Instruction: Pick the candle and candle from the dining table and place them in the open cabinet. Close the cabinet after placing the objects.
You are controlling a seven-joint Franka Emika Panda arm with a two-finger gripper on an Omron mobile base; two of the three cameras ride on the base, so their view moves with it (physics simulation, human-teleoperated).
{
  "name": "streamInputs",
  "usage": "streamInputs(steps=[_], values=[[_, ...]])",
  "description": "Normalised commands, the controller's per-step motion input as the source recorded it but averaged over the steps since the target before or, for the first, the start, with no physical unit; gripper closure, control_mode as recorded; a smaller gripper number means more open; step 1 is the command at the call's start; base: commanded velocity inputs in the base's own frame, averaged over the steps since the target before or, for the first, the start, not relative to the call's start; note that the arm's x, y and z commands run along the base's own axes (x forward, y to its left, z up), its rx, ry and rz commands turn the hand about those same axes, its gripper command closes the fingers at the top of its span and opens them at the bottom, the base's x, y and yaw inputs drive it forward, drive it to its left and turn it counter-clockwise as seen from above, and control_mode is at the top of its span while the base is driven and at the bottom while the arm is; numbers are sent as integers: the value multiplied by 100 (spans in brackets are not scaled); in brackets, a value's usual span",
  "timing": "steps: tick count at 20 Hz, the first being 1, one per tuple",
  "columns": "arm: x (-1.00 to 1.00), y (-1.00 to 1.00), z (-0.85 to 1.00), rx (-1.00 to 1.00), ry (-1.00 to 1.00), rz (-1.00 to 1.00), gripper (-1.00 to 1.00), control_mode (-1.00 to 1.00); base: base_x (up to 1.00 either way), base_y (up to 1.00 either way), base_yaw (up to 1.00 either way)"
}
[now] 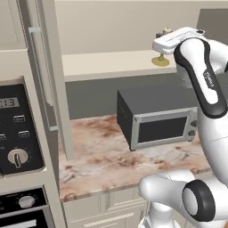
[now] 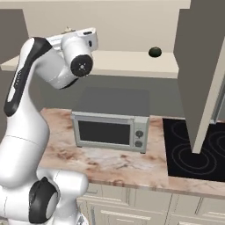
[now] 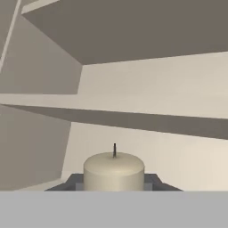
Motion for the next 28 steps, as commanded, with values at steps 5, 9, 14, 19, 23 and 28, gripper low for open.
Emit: streamInputs(steps=[5,9,14,19,23,28], values=[[0,0,0,8,0,-9,100,-100,0,0,0],[45,3,0,0,4,-1,100,-100,0,0,0],[83,10,0,0,6,0,100,-100,0,0,0],[87,9,-3,0,3,0,100,-100,0,0,0],[42,0,-37,0,0,0,100,-100,0,0,0],[52,0,-44,0,0,0,100,-100,0,0,0]])
